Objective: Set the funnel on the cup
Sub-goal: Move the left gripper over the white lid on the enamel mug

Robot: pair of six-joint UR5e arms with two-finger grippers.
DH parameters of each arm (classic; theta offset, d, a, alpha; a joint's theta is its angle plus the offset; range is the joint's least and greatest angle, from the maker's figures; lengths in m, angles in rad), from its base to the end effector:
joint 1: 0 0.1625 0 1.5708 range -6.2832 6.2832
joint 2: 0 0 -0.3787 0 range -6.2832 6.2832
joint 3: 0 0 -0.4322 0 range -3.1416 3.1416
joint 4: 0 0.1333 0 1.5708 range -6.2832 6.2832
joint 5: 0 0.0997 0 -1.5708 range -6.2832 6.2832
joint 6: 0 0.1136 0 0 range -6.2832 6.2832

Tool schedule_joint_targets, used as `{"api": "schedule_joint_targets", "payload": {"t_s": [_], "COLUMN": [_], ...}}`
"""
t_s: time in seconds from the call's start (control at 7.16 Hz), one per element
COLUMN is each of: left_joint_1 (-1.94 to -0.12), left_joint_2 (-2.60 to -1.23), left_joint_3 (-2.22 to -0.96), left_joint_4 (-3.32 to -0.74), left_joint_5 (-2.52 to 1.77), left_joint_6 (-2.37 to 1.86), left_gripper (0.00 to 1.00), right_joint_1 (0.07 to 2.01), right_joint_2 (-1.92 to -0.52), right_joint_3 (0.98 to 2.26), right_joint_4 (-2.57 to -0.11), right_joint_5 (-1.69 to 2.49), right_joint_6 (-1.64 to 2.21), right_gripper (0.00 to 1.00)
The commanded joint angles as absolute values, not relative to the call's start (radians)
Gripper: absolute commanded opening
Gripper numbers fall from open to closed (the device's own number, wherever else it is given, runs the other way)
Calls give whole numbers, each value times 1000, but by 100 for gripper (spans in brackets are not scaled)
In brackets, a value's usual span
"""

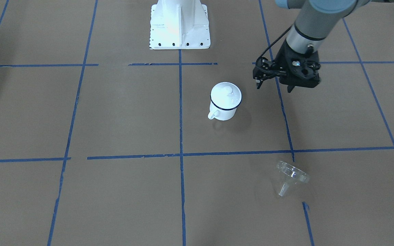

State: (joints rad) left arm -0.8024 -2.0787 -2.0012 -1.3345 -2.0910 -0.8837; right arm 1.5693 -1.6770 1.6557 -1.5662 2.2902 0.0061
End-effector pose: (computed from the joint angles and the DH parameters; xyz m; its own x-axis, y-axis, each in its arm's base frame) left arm 0.3475 -0.4700 0.1557 0.6645 0.1045 -0.7400 -0.0267 0.9929 0.1162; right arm 0.0577 -0.4903 0.6354 0.7522 0.0160 0.6587 -0.0031 0.9998 -0.0207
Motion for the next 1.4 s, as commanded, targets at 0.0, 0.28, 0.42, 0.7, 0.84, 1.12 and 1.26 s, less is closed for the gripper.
{"api": "schedule_joint_targets", "payload": {"t_s": [0.0,0.28,0.42,0.7,0.84,1.12,1.26], "left_joint_1": [-657,-624,-617,-611,-607,-606,-606], "left_joint_2": [-2144,-2180,-2177,-2175,-2175,-2172,-2171], "left_joint_3": [-1974,-1907,-1887,-1870,-1868,-1861,-1861], "left_joint_4": [-1313,-1342,-1374,-1400,-1401,-1405,-1405], "left_joint_5": [-1984,-1957,-1957,-1957,-1957,-1957,-1957], "left_joint_6": [-1111,-1175,-1180,-1180,-1181,-1178,-1177], "left_gripper": [100,96,94,83,74,60,57], "right_joint_1": [1569,1569,1569,1569,1569,1569,1569], "right_joint_2": [-1677,-1677,-1678,-1678,-1677,-1678,-1677], "right_joint_3": [1657,1657,1655,1655,1655,1657,1655], "right_joint_4": [-1566,-1566,-1566,-1566,-1566,-1566,-1566], "right_joint_5": [2290,2290,2290,2290,2290,2290,2290], "right_joint_6": [6,6,6,6,6,6,6], "right_gripper": [100,100,100,100,100,100,100]}}
